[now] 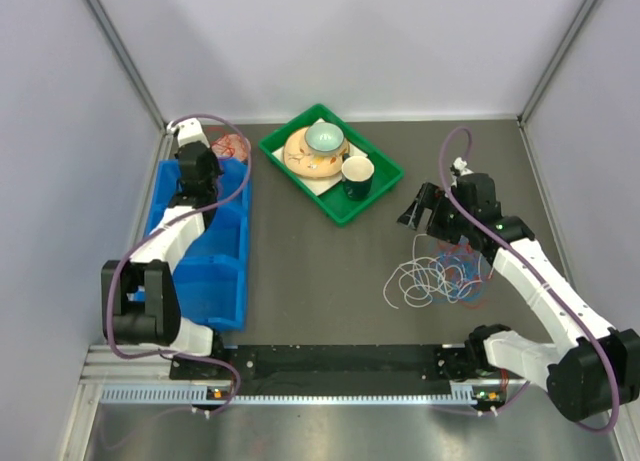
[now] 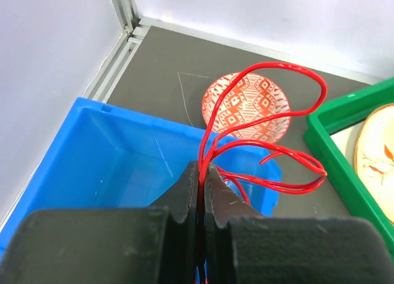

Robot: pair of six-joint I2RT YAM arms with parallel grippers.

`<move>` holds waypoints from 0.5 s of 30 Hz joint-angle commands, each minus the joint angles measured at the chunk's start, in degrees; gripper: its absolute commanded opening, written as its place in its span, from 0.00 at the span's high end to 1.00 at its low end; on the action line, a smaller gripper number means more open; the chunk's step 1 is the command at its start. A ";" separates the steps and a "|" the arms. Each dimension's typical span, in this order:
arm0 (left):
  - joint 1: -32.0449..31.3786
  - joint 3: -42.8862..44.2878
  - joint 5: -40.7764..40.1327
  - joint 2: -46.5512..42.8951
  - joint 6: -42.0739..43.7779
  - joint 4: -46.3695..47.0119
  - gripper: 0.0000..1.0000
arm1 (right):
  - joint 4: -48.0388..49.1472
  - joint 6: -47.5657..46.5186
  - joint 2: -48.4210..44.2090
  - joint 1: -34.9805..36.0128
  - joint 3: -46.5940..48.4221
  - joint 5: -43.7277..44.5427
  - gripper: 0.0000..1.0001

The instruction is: Untangle the cables

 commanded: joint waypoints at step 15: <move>2.37 8.66 1.67 -2.36 -7.13 -13.92 0.01 | 2.25 -0.55 -1.11 -0.12 -0.50 -1.15 0.10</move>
